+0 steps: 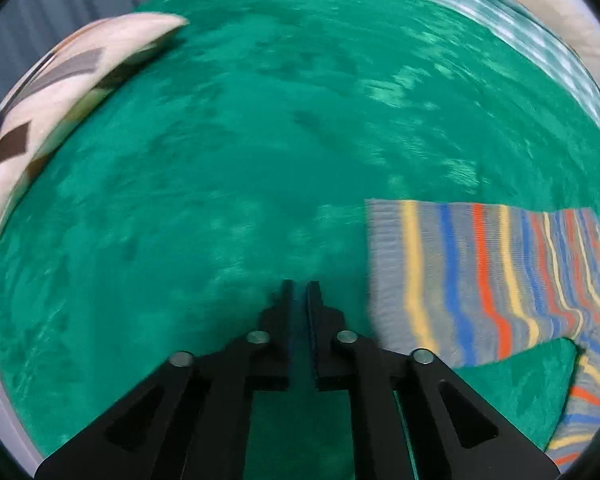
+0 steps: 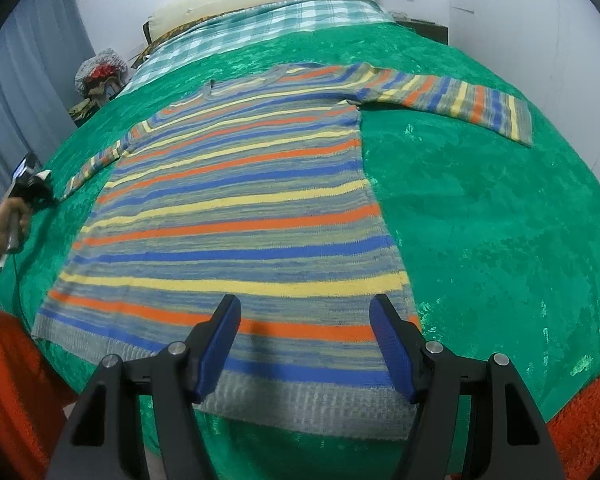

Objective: Fold small clothes
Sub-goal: 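Release the cuff and bring both grippers to the sweater hem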

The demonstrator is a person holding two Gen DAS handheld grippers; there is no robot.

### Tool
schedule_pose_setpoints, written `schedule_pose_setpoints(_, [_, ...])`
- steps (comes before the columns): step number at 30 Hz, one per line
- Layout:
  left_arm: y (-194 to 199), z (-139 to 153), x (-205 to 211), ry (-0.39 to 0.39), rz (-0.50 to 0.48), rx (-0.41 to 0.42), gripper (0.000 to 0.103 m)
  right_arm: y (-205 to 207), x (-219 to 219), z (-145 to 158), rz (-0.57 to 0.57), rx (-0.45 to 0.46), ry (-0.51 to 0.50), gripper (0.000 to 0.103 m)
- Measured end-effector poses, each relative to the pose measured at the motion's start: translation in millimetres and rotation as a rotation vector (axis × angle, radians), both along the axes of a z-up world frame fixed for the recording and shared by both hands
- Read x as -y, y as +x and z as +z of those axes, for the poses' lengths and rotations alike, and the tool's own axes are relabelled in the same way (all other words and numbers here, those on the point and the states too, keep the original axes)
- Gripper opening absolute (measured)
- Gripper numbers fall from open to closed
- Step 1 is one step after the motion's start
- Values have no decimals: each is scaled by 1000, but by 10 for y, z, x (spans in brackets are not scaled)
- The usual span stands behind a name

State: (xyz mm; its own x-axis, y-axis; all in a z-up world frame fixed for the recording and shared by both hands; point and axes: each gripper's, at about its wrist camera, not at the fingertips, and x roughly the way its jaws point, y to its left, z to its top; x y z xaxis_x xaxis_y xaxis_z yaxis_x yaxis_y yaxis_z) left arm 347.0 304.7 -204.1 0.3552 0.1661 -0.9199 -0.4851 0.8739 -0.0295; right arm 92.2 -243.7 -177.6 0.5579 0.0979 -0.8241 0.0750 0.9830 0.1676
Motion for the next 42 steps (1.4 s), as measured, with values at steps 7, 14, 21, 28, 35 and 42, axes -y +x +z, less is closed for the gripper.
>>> schedule_pose_setpoints(7, [-787,498,741,-40,-224,139,66,-3,116,110,-42,20,-25,67])
schedule_pose_setpoints(14, [-1731,583,2424,-210,-637,188,75,121,203,266,-8,14,-36,67])
schedule_pose_setpoints(21, [-2286,-27,3094,-139,-722,102,74,141,-106,-213,132,-163,-133,67])
schedule_pose_setpoints(28, [-2386,-20,2986,-144,-735,95,74,21,-123,-293,124,-174,-156,71])
schedule_pose_setpoints(35, [-2508,-23,3005,-107,-742,44,75,-44,-143,-280,124,-216,-169,74])
schedule_pose_setpoints(42, [-2818,83,3083,-12,-859,-67,77,-168,-135,-223,147,-284,-156,76])
